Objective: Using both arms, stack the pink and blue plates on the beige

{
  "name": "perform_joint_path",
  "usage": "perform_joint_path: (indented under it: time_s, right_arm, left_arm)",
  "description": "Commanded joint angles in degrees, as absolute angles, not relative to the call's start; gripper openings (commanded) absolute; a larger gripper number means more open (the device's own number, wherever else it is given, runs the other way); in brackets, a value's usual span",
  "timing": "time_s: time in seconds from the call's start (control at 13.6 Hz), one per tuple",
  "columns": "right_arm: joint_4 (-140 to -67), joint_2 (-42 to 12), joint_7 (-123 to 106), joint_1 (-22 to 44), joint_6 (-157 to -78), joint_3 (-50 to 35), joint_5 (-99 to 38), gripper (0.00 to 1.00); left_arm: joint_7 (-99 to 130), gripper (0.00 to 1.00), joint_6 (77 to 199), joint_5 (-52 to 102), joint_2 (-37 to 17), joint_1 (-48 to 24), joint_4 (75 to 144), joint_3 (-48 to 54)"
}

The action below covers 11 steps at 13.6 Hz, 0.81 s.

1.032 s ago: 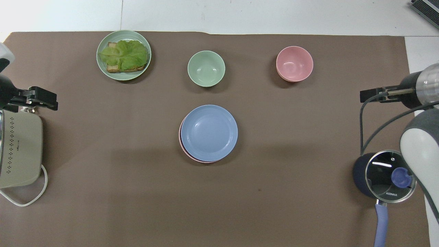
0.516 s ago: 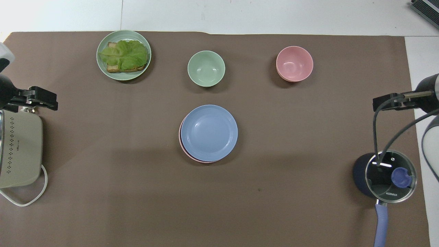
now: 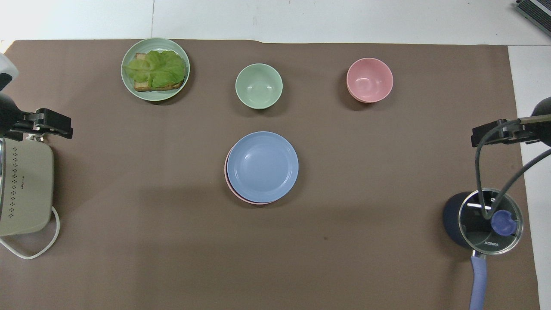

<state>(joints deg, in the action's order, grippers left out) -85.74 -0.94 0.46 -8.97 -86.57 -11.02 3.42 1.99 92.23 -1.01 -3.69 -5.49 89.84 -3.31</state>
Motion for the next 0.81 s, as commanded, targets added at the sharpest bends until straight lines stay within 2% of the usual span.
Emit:
perform_joint_path:
  time_s: [0.0, 0.74]
  right_arm:
    - [-84.46, -1.58, 1.84, -9.05, -85.17, -11.34, 2.20, 1.00]
    - [-85.43, -1.05, 2.46, -9.14, -85.25, -11.34, 2.11, 1.00]
  left_arm:
    - [1.41, 1.00, 91.67, -1.49, -3.34, -4.75, 89.82, -2.90]
    - [1.41, 1.00, 91.67, -1.49, -3.34, -4.75, 89.82, -2.81]
